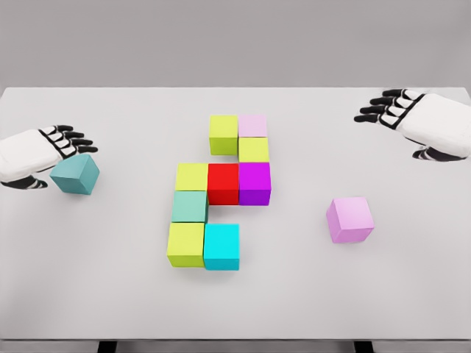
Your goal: Assemble the squares on the desktop into the number 2
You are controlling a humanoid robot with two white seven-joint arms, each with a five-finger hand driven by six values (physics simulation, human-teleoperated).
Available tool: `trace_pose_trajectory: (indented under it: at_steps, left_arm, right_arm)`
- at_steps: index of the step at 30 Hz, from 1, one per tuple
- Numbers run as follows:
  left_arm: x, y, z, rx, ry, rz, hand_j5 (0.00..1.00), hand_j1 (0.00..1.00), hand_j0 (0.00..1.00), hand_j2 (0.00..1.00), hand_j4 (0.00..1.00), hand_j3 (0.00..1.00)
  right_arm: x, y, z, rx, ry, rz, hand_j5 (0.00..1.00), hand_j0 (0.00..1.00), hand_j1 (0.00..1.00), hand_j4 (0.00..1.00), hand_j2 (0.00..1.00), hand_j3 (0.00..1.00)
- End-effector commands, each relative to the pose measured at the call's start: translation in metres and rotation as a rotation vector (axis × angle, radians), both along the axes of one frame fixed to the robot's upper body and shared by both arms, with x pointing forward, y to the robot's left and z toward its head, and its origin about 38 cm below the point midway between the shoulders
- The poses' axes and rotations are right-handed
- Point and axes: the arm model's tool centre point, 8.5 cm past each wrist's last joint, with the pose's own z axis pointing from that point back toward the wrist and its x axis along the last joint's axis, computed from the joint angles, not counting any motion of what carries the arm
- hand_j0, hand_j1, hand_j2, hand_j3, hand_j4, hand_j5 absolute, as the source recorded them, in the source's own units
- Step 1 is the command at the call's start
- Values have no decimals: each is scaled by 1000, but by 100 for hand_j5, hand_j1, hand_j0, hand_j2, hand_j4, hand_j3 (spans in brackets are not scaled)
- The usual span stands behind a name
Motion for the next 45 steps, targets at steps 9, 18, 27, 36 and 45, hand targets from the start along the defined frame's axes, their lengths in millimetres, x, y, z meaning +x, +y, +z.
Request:
trace_pose_trajectory:
  at_steps: [9,18,27,36,45]
  left_arm:
    - [-7,12,22,71,-15,-11,100,100,100,100,100,100]
    - [11,0,39,207,-82,-50,100,100,100,100,100,100]
    - [21,-21,34,236,-113,-98,100,100,100,100,100,100]
    - [22,-30,21,242,-78,-125,100,100,100,100,100,100]
    - [19,-21,15,253,-53,-107,100,100,100,100,100,100]
  right_arm:
    - [-14,8,-20,33,186,100,98,98,98,98,98,98]
    - [-13,6,-1,63,206,127,99,99,99,99,99,99]
    - [-12,16,-26,-83,230,140,99,99,99,99,99,99]
    - [-14,22,-50,-181,246,149,99,99,99,99,99,99]
    - [-10,36,-52,-153,232,173,99,99,99,99,99,99]
